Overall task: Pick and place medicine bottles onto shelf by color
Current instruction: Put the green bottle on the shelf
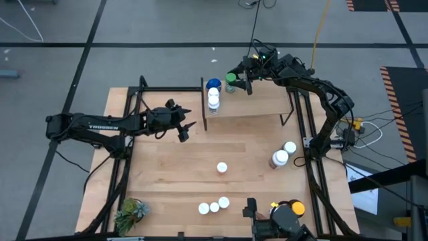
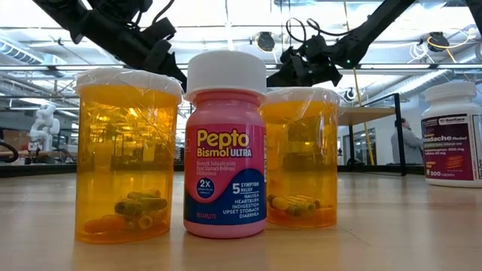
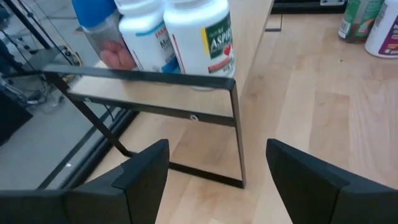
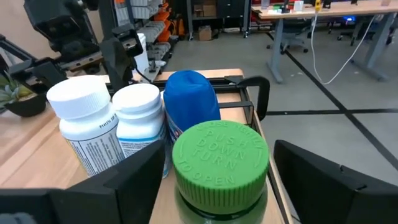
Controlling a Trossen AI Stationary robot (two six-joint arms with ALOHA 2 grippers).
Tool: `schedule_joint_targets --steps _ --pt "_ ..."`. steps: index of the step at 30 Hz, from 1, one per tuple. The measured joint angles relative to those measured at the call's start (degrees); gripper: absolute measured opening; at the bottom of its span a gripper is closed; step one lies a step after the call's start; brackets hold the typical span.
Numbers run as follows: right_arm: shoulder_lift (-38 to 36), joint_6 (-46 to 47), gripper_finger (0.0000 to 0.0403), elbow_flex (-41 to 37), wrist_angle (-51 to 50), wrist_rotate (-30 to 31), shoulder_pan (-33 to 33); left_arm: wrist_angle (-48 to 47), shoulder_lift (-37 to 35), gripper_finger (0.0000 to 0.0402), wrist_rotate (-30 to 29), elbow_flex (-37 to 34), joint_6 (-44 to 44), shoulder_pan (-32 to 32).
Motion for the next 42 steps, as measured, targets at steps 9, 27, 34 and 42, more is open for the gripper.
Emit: schedule_joint_targets --steps 9,27,34,42 --pt "-4.95 1.63 0.0320 -0.02 -1.60 0.71 0.09 -1.34 -0.01 0.0273 0.03 0.00 -1.11 0.00" --pt "-19.24 8.00 0.0320 -14.63 6.88 50.00 15.20 -3.75 0.00 0.0273 -0.26 0.00 -1.95 0.00" --pt "-17.26 10.43 0.0320 -25.16 30.83 58.51 18.50 -4.24 0.00 0.0273 -0.46 0.00 -2.72 0.00" --pt "-12.70 10.17 0.0320 -25.40 33.87 59.83 18.99 -4.20 0.00 0.0273 -0.98 0.00 -2.80 0.00"
